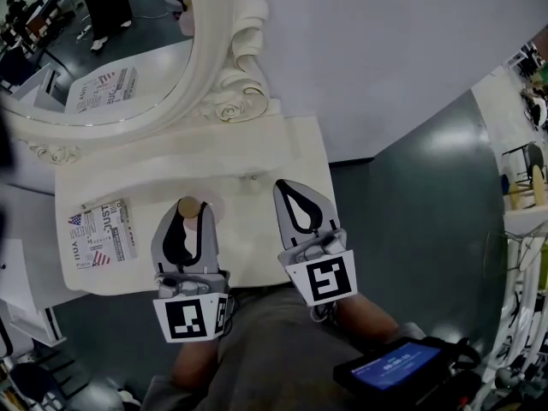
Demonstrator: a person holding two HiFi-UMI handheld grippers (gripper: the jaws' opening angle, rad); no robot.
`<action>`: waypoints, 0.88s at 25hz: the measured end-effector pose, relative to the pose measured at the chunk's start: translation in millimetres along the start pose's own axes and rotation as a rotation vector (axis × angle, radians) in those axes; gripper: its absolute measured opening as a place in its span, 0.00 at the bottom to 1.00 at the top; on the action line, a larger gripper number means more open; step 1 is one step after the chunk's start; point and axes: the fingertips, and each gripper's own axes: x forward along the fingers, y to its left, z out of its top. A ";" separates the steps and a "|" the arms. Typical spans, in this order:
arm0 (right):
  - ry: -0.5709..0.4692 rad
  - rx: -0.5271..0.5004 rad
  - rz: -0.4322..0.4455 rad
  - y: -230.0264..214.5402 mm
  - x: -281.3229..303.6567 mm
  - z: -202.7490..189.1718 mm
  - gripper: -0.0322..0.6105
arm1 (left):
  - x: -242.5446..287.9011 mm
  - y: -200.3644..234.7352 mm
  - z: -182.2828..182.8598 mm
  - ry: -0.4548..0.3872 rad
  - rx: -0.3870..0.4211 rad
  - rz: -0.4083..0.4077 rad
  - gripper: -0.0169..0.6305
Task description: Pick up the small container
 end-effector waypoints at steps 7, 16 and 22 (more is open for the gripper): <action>-0.002 -0.002 -0.003 -1.9 3.2 -1.4 0.07 | 4.2 1.1 -4.2 0.006 -0.007 -0.005 0.23; -0.002 -0.006 -0.007 -5.9 5.9 -1.7 0.07 | 8.9 0.6 -5.1 0.009 -0.010 -0.007 0.23; 0.005 0.000 -0.008 -9.2 7.9 -4.2 0.07 | 12.7 -0.9 -7.0 0.011 -0.009 -0.007 0.23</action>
